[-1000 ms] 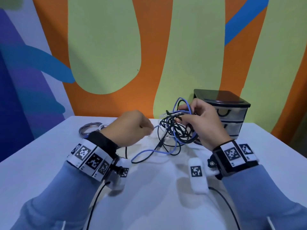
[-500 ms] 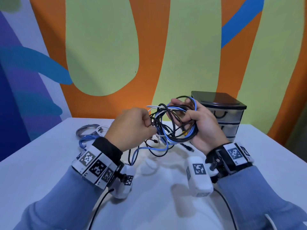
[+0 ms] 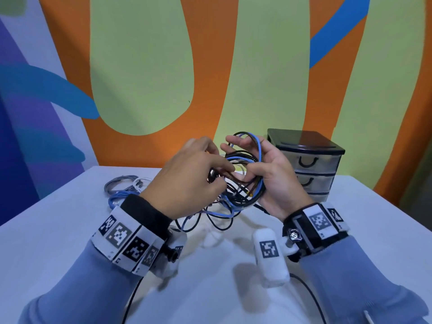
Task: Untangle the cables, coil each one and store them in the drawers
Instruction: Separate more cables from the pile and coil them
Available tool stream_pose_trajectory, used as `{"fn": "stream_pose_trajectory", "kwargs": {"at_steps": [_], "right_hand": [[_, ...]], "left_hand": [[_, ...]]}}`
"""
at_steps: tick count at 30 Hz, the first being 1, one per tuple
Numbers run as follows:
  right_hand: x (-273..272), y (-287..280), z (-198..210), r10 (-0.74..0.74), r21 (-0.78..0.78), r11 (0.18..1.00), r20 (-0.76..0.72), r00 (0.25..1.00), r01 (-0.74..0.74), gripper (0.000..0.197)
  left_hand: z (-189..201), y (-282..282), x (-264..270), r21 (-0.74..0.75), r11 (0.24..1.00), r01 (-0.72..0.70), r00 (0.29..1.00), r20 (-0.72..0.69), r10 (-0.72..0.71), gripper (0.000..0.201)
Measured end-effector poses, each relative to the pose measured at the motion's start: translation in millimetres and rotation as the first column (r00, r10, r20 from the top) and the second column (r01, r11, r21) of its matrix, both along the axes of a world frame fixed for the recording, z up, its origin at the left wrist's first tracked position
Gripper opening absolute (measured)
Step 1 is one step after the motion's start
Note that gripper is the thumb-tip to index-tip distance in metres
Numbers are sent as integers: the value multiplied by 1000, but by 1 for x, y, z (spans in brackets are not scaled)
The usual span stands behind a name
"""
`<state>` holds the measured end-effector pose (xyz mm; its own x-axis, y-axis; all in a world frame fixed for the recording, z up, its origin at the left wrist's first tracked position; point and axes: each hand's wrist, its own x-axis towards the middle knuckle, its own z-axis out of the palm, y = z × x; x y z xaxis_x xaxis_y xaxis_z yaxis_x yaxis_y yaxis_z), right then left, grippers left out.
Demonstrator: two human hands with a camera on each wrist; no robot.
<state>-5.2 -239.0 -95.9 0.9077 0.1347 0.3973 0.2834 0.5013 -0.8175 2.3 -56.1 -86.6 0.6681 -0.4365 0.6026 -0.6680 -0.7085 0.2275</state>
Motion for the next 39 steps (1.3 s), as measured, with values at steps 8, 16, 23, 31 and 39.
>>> {"fn": "stream_pose_trajectory", "kwargs": {"at_steps": [8,16,23,31,39], "right_hand": [[0,-7,4,-33,-27,999,-11,999,32,67],[11,-15,-2,-87,5,996,-124,988,88,69],[31,-27,-26,-469,-651,599,188,863,467,60],[21,-28,-18,-363,-759,536,188,912,370,81],[-2,18,-5,-43,-676,657,408,912,334,64]], "left_hand": [[-1,3,8,-102,991,87,988,134,-73,7],[2,8,13,-279,960,22,978,203,36,14],[34,43,4,-915,385,124,986,157,56,10],[34,50,13,-952,255,168,985,150,-89,5],[34,19,-7,-832,425,356,838,84,-539,6]]}}
